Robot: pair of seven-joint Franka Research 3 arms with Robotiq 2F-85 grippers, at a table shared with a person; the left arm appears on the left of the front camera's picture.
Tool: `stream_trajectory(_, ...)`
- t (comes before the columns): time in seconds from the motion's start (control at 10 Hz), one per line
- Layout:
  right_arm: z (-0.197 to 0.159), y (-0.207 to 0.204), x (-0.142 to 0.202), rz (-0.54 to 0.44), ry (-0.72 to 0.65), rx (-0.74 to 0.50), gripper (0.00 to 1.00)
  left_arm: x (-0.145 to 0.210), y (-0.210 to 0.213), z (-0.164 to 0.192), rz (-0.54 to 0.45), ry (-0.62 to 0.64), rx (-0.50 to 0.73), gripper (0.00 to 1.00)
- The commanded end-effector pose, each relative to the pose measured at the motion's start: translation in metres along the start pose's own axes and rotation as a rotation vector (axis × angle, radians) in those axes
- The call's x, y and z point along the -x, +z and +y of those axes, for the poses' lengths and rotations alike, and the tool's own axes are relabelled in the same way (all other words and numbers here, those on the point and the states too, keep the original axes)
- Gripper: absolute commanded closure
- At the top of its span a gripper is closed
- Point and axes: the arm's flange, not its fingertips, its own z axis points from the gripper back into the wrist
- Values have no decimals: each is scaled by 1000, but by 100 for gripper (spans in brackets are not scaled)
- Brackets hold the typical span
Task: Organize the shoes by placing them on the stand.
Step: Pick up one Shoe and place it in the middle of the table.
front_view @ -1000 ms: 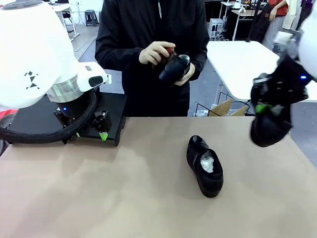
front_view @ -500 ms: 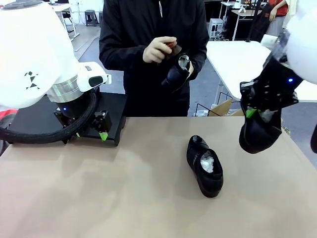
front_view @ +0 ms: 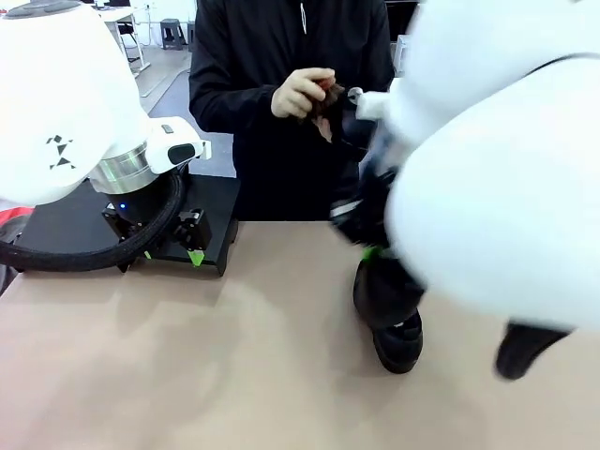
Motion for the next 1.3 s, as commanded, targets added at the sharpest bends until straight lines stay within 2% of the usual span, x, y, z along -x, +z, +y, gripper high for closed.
stream_trajectory(0.0, 31, -26, -8, 24, 33, 2, 100, 0, 0, 1, -12, 5, -1, 19)
stream_trajectory(0.4, 74, -88, 16, 129, 121, -20, 100, 0, 0, 1, -12, 5, -1, 19)
stream_trajectory(0.6, 85, -114, 29, 156, 116, -9, 100, 0, 0, 1, -12, 5, -1, 19)
stream_trajectory(0.9, 99, -156, 53, 218, 33, 13, 100, 0, 0, 1, -12, 5, -1, 19)
stream_trajectory(1.2, 108, -178, 63, 261, 13, -13, 100, 0, 0, 1, -12, 5, -1, 19)
